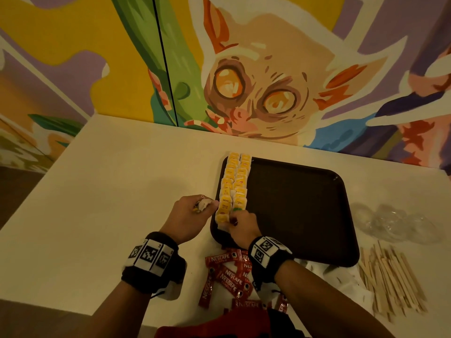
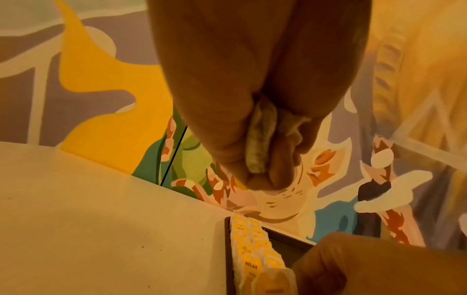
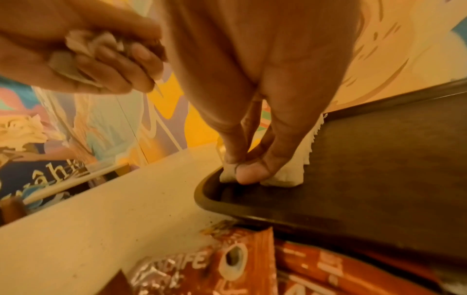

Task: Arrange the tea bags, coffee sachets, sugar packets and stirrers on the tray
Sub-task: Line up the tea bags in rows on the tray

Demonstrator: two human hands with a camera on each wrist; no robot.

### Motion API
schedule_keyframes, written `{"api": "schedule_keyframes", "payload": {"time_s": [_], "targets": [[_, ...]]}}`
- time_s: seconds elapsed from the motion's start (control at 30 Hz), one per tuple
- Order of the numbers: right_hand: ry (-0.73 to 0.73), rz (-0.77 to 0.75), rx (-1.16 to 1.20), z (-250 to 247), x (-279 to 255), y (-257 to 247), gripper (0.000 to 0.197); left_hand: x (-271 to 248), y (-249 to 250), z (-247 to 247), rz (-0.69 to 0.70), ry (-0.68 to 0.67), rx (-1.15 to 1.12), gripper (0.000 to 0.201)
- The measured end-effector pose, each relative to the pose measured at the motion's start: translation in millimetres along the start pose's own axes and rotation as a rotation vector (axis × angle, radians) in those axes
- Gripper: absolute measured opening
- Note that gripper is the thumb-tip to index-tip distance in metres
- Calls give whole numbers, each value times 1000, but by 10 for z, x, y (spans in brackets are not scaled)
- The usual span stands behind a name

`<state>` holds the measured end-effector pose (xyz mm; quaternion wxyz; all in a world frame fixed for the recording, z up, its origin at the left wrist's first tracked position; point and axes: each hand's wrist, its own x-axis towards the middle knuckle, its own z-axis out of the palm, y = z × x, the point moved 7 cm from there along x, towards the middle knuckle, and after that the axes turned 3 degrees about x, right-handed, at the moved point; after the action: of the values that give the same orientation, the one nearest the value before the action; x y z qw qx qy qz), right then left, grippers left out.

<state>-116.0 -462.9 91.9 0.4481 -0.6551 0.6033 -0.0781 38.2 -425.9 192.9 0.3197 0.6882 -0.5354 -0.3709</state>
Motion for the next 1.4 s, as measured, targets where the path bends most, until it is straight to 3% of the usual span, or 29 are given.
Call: {"api": "schedule_keyframes", "payload": {"time_s": [0.27,0.4,0.53,0.67,0.77,0.9,1.07,1.17,1.4], "targets": [[-14,49,-215,54,109,-81,29,-50,-80,-10,-14,-9,-24,19],[32,41,-203,7,74,-100,28,-41,-75,3,-59,-30,-135,14],[112,-28,-112,-99,-5,-151,17,-59,-28,32,-99,-71,-317,6],[132,-104,20,-238,-54,-216,19,-57,47,67,-54,-121,-270,10],[152,-229,252,-441,-204,-441,11,-51,71,77,-9,-115,-233,14],[40,-372,487,-602,-385,-738,11,-49,97,95,21,-131,-211,23],[-133,-413,474,-584,-471,-820,19,-44,146,96,115,-145,-73,34],[-142,-426,460,-547,-499,-806,22,-62,143,71,145,-146,-1,40],[-3,-448,583,-639,-508,-727,17,-119,132,100,61,-189,-200,10]]}}
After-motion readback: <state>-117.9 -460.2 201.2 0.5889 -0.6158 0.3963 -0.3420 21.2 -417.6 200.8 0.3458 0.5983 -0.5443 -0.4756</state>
